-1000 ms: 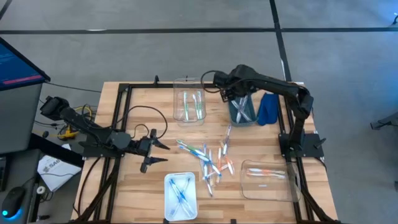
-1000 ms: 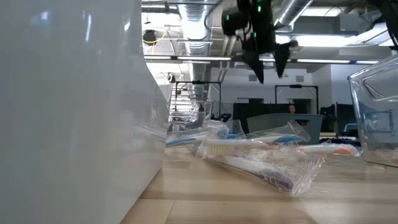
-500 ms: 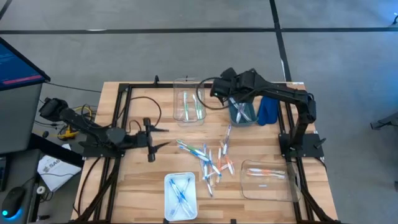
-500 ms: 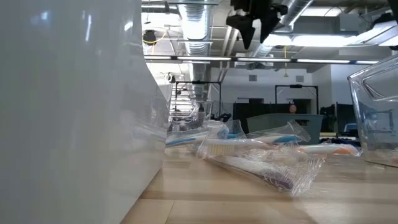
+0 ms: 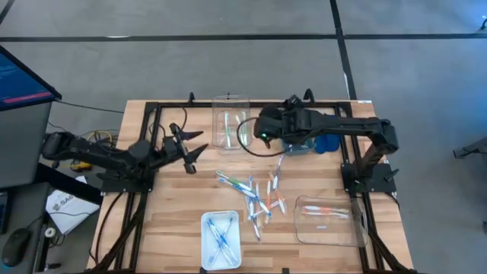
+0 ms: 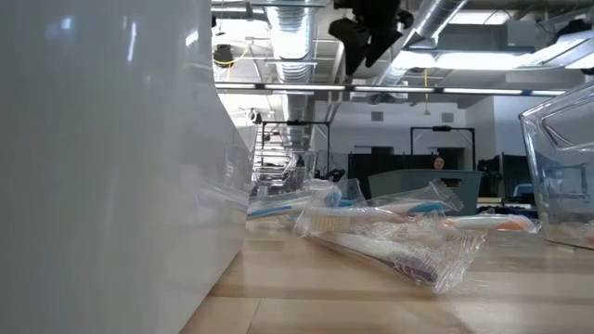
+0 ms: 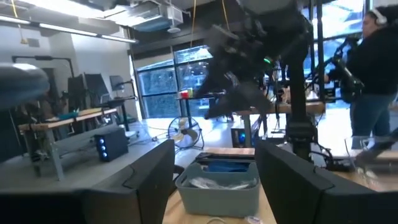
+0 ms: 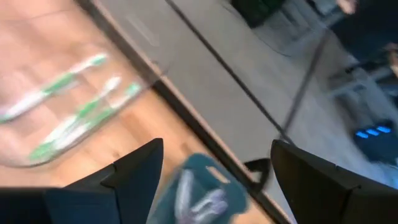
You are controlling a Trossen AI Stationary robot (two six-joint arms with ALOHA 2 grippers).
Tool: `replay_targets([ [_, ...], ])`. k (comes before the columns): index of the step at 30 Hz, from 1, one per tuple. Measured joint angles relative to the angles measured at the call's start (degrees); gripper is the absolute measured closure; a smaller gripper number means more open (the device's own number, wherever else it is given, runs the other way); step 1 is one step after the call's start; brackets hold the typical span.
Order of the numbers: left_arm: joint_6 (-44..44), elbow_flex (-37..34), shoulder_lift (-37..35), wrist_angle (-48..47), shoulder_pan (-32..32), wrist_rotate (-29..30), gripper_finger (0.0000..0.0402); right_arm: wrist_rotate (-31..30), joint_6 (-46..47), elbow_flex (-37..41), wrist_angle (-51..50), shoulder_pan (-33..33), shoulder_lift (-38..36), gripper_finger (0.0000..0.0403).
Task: Pick & Place Toothbrushes
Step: Put the blue toothbrush into the white bin
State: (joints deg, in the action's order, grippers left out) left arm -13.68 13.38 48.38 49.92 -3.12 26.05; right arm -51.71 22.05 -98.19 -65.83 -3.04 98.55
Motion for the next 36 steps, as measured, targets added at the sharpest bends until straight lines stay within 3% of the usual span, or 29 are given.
replay_targets([
  [4, 0.6, 0.0, 0.0, 3.0, 2.1, -2.8, 0.0183, 3.9, -5.7, 9.7, 14.6, 1.7, -5.7, 0.0111],
  [11, 0.6, 0.1, 0.1, 10.9, 5.2, -10.2, 0.0183, 24.6, -20.0, 24.4, 44.0, 2.6, -15.6, 0.0111],
  [14, 0.7, 1.9, 0.9, 11.3, 6.5, -11.6, 0.0183, 27.0, -22.5, 29.9, 51.4, 2.5, -18.9, 0.0111],
  [20, 0.5, 8.2, 9.1, 11.4, 9.3, -17.1, 0.0183, 28.8, -25.7, 38.6, 58.8, -1.1, -23.6, 0.0111],
  [22, -0.8, 10.1, 12.9, 11.2, 10.8, -19.4, 0.0183, 32.3, -27.3, 41.2, 62.6, -3.4, -24.6, 0.0111],
  [26, -2.7, 14.0, 20.0, 10.3, 12.5, -20.5, 0.0183, 45.5, -29.9, 45.6, 69.1, -8.0, -24.8, 0.0111],
  [29, -2.8, 15.5, 22.3, 10.2, 12.6, -20.6, 0.0183, 53.1, -28.9, 46.0, 69.4, -10.8, -24.7, 0.0111],
  [36, -3.0, 16.9, 22.9, 10.7, 12.6, -24.4, 0.0183, 57.7, -27.5, 46.0, 65.7, -10.8, -24.3, 0.0111],
])
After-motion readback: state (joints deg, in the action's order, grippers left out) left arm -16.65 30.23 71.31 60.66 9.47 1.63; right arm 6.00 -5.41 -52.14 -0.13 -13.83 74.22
